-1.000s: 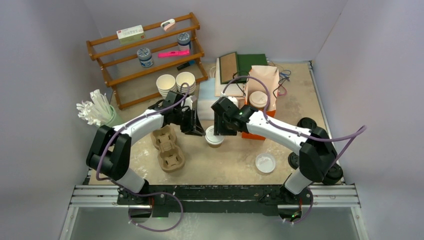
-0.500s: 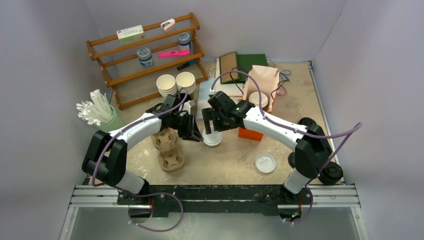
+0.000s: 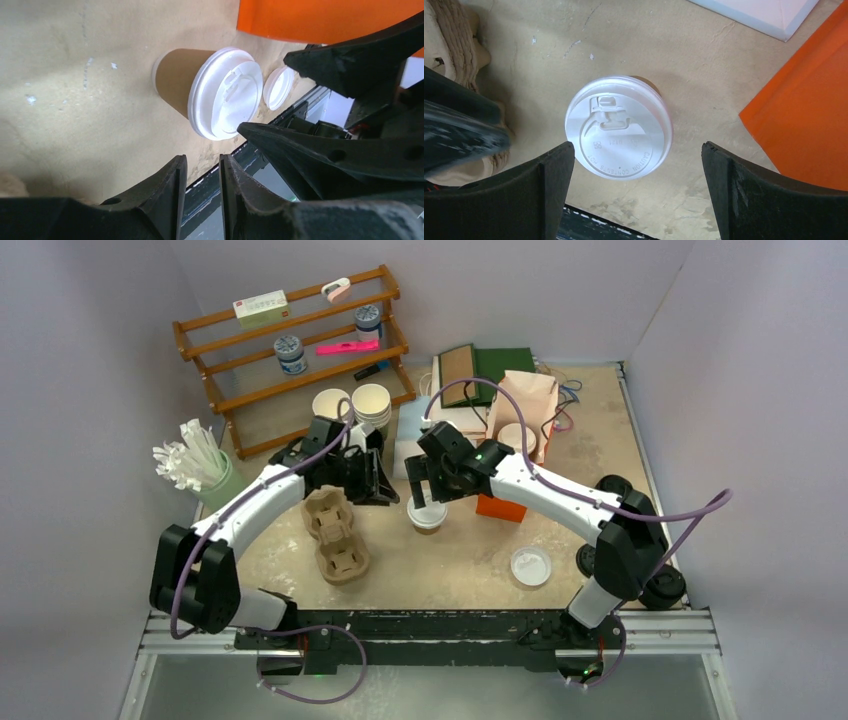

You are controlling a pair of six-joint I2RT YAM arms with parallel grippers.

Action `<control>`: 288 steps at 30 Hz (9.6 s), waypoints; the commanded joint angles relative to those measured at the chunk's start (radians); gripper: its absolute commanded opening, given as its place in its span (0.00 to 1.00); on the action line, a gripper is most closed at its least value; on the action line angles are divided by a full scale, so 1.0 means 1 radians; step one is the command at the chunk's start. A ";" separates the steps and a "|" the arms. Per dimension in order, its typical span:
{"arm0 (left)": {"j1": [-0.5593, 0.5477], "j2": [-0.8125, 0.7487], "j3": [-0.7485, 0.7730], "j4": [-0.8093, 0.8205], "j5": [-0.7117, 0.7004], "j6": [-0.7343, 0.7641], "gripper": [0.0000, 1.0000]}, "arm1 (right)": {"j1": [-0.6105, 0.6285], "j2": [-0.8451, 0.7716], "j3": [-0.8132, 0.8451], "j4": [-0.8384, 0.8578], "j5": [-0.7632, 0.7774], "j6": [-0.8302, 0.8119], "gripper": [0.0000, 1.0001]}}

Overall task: Pack the takeout coffee
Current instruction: Close the cup lid on the coffee cup, then pick up the coffee cup from the center of the board, then move the takeout bag to the center of the board, then place the coffee cup on the cup tray.

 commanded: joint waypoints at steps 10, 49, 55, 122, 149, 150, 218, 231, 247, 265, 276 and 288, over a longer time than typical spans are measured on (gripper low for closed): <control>0.157 -0.137 0.015 -0.061 -0.086 -0.005 0.32 | 0.061 0.036 0.077 -0.036 0.035 -0.014 0.99; 0.157 -0.099 0.005 -0.056 -0.069 0.005 0.37 | 0.104 0.126 0.045 -0.108 0.113 0.038 0.81; 0.157 -0.099 0.003 -0.057 -0.070 0.006 0.37 | 0.103 0.150 0.039 -0.119 0.146 0.024 0.81; -0.251 0.393 0.900 0.333 -0.245 0.019 0.72 | 0.112 -0.425 0.500 -0.431 0.752 0.024 0.65; -0.266 0.206 0.681 0.254 -0.112 -0.109 0.00 | -0.211 -0.247 0.481 -0.513 0.339 -0.001 0.57; -0.266 0.178 0.660 0.239 -0.118 -0.118 0.00 | -0.216 -0.249 0.480 -0.520 0.330 -0.003 0.57; -0.216 0.375 0.754 0.038 0.152 0.522 0.33 | -0.219 -0.264 0.512 -0.582 0.047 -0.039 0.50; -0.227 0.330 0.777 -0.041 0.067 0.542 0.00 | -0.212 -0.155 0.674 -0.642 -0.004 -0.051 0.47; -0.227 0.163 0.659 -0.102 -0.207 0.375 0.00 | 0.014 -0.089 0.702 -0.693 0.141 0.001 0.44; -0.227 -0.114 0.340 0.225 -0.277 0.285 0.00 | 0.269 -0.250 0.382 -0.511 0.328 0.085 0.44; -0.227 -0.171 0.232 0.434 -0.147 0.275 0.00 | 0.301 -0.413 0.196 -0.420 0.461 0.032 0.39; -0.226 -0.158 0.227 0.539 -0.057 0.262 0.00 | 0.331 -0.461 0.081 -0.335 0.499 -0.018 0.40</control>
